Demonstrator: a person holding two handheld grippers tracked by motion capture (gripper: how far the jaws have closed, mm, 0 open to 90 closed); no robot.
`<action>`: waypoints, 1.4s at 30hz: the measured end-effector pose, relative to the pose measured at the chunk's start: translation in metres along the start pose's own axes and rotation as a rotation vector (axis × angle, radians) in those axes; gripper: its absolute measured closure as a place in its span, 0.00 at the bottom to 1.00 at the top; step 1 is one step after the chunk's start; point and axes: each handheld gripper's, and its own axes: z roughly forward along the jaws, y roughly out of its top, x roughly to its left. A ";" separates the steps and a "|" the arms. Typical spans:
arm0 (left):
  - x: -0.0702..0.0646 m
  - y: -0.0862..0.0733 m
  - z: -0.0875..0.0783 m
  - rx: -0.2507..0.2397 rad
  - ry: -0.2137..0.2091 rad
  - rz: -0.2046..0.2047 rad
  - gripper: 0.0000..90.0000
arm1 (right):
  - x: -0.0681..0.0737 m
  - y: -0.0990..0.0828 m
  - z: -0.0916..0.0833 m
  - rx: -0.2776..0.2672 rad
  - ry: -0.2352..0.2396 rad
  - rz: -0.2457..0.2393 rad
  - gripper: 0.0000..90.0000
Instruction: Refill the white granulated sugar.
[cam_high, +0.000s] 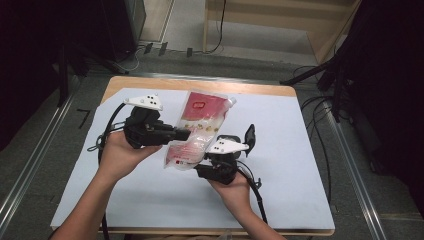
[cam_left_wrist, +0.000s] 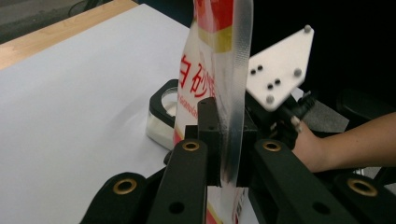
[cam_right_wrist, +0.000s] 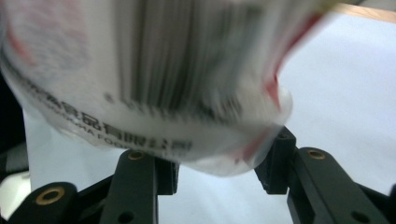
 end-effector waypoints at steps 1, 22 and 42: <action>0.000 -0.001 0.000 0.002 0.002 0.004 0.97 | -0.003 0.000 -0.001 -0.001 -0.008 0.009 0.64; 0.008 -0.010 -0.001 0.012 0.082 0.017 1.00 | -0.028 0.007 -0.011 0.084 -0.046 0.069 0.67; 0.068 -0.030 0.007 -0.029 0.220 -0.110 1.00 | -0.026 0.007 -0.031 0.136 0.032 -0.074 0.61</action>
